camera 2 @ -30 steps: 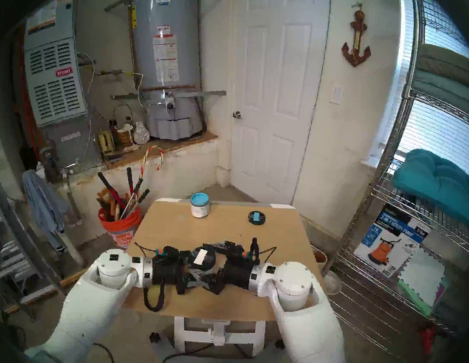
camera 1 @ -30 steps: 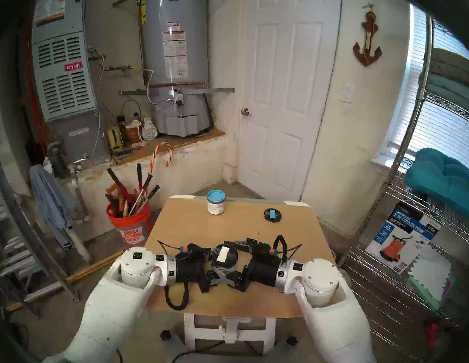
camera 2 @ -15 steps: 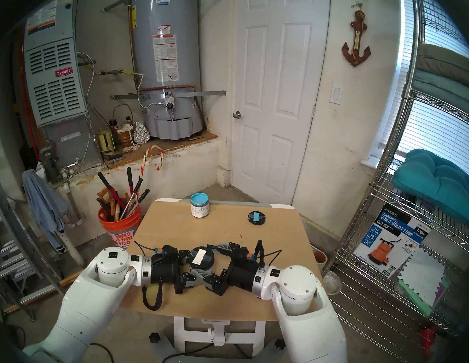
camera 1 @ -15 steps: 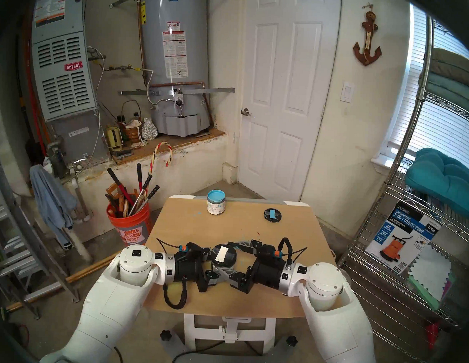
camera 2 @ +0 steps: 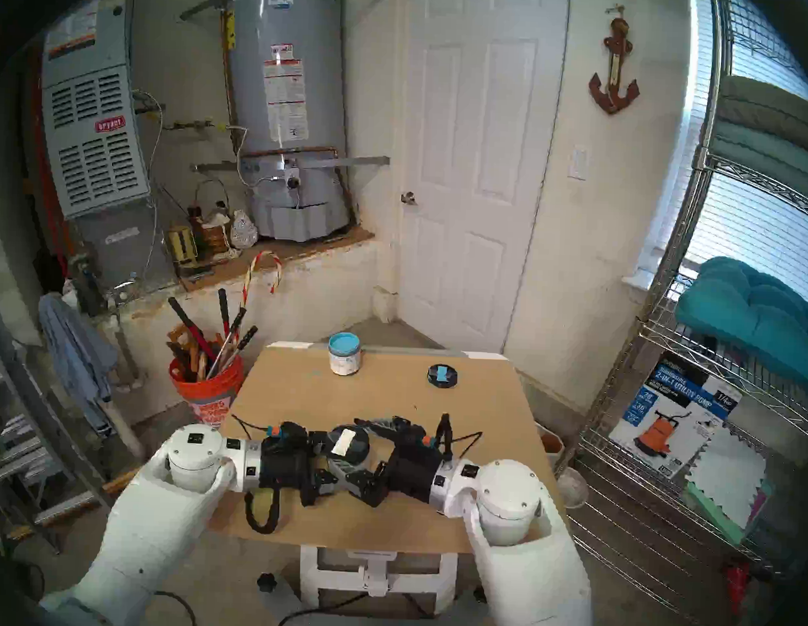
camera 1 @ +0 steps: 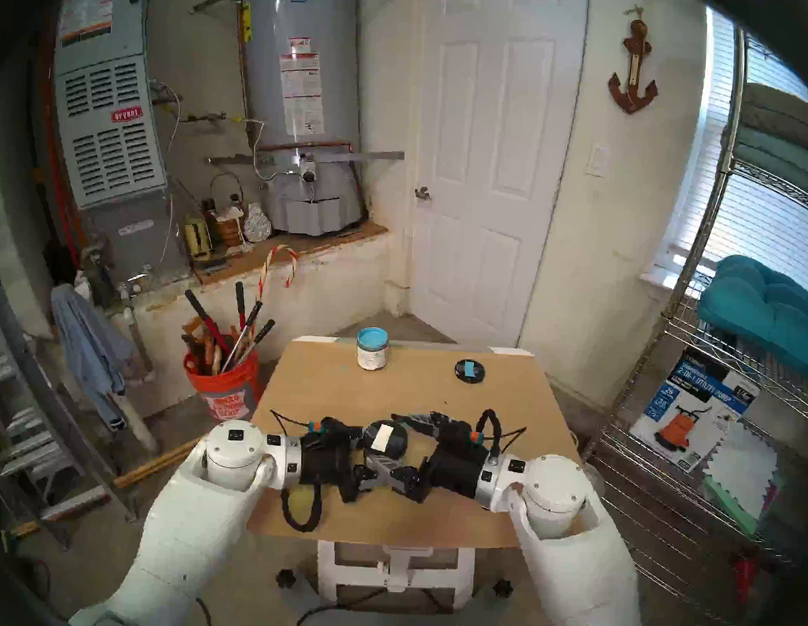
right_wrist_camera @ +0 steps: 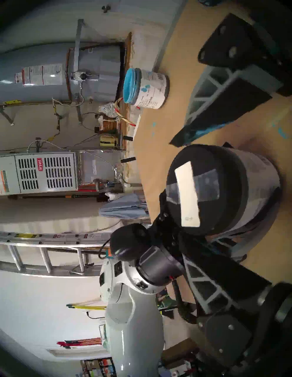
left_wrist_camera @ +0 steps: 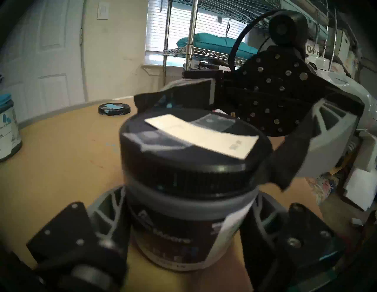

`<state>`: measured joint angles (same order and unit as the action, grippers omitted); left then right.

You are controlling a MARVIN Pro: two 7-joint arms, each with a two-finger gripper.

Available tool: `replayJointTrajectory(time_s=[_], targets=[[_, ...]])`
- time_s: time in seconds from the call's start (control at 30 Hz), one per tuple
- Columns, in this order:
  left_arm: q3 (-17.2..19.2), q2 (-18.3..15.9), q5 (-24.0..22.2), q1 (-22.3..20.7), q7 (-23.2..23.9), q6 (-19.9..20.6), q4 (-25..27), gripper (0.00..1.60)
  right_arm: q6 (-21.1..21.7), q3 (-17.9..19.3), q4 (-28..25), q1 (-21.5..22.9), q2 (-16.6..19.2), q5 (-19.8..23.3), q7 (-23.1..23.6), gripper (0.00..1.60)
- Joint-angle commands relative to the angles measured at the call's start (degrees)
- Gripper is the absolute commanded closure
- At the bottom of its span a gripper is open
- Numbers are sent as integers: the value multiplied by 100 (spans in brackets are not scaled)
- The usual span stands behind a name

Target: Open paint jar

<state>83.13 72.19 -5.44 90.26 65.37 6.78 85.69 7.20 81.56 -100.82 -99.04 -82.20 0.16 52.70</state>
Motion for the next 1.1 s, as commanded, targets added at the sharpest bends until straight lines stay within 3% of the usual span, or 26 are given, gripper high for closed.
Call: replayJointTrajectory(time_s=[0.0, 0.77, 0.87, 0.9, 0.97, 1.03, 1.07], targets=[[18, 21, 20, -2, -72, -18, 20, 160, -23, -40, -160, -38, -67, 59, 10, 0], [28, -7, -12, 32, -69, -5, 67, 160, -300, -139, -113, -112, -100, 14, -226, 0], [27, -12, -19, 34, -63, -9, 70, 160, -293, -147, -91, -85, -87, 23, -228, 31], [27, -13, -21, 35, -61, -9, 71, 160, -291, -149, -86, -79, -86, 24, -227, 68], [26, -17, -28, 37, -60, -8, 78, 160, -272, -159, -74, -55, -73, 23, -209, 82], [27, -20, -32, 38, -55, -9, 78, 160, -256, -168, -67, -35, -59, 22, -183, 83], [28, -27, -34, 37, -49, -8, 80, 160, -246, -172, -61, -19, -49, 14, -164, 100]])
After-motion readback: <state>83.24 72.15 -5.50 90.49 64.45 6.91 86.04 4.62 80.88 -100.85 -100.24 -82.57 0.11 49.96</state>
